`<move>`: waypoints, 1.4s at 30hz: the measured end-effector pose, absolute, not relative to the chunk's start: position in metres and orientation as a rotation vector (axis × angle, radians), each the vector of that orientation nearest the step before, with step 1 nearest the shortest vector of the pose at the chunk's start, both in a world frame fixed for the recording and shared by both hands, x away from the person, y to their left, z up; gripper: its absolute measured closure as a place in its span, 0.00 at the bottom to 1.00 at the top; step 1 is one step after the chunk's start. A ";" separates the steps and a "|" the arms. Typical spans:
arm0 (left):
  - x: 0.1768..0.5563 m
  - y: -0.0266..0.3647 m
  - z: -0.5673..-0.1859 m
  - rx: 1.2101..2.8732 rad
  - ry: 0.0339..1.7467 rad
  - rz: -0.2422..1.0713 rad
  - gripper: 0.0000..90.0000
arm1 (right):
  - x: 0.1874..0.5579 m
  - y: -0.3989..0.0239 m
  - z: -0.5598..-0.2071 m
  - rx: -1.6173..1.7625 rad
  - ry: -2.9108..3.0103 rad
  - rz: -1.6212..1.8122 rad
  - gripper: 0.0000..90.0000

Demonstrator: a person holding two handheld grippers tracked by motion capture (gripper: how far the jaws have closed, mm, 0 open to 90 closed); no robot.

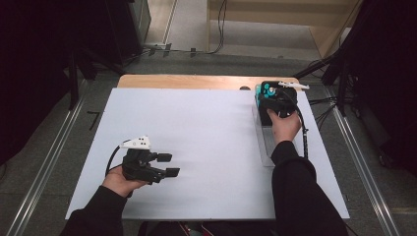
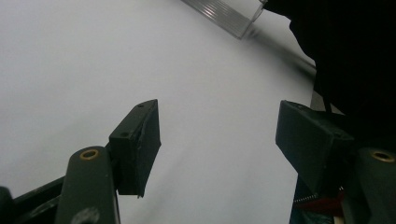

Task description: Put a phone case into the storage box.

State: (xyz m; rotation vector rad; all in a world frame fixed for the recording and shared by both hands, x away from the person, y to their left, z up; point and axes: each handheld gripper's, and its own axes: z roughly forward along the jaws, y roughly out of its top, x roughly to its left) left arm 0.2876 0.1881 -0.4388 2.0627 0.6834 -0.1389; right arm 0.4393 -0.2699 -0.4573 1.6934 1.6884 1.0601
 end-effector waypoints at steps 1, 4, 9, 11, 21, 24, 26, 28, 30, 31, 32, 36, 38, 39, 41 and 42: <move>0.288 0.188 -0.439 2.064 0.682 -0.140 0.35 | 0.441 -0.270 -0.457 1.690 1.685 1.062 0.14; 0.290 0.187 -0.438 2.059 0.679 -0.141 0.35 | 0.446 -0.269 -0.457 1.696 1.673 1.055 0.14; 0.290 0.187 -0.440 2.061 0.684 -0.148 0.35 | 0.451 -0.271 -0.456 1.690 1.655 1.071 0.14; 0.291 0.187 -0.440 2.059 0.684 -0.150 0.35 | 0.453 -0.272 -0.460 1.694 1.681 1.068 0.14; 0.291 0.188 -0.438 2.053 0.687 -0.146 0.35 | 0.455 -0.273 -0.461 1.707 1.637 1.066 0.10; 0.291 0.190 -0.438 2.048 0.694 -0.145 0.35 | 0.457 -0.271 -0.462 1.701 1.658 1.051 0.09; 0.291 0.192 -0.439 2.044 0.699 -0.139 0.35 | 0.458 -0.271 -0.462 1.704 1.670 1.044 0.09; 0.292 0.193 -0.439 2.035 0.711 -0.136 0.35 | 0.457 -0.271 -0.459 1.696 1.673 1.030 0.09; 0.292 0.195 -0.439 2.031 0.718 -0.139 0.35 | 0.455 -0.272 -0.455 1.704 1.670 1.033 0.09; 0.293 0.195 -0.439 2.032 0.720 -0.138 0.35 | 0.453 -0.273 -0.453 1.700 1.677 1.043 0.09; 0.293 0.196 -0.439 2.032 0.725 -0.132 0.35 | 0.451 -0.273 -0.450 1.707 1.682 1.054 0.09; 0.292 0.197 -0.440 2.039 0.737 -0.128 0.35 | 0.442 -0.272 -0.443 1.703 1.716 1.051 0.09; 0.292 0.197 -0.439 2.041 0.739 -0.127 0.35 | 0.436 -0.271 -0.439 1.707 1.740 1.064 0.09; 0.291 0.197 -0.439 2.041 0.739 -0.124 0.35 | 0.433 -0.270 -0.437 1.699 1.751 1.075 0.09; 0.291 0.197 -0.439 2.041 0.739 -0.125 0.35 | 0.425 -0.268 -0.434 1.680 1.794 1.093 0.09; 0.290 0.197 -0.439 2.041 0.740 -0.123 0.35 | 0.422 -0.267 -0.433 1.665 1.820 1.104 0.09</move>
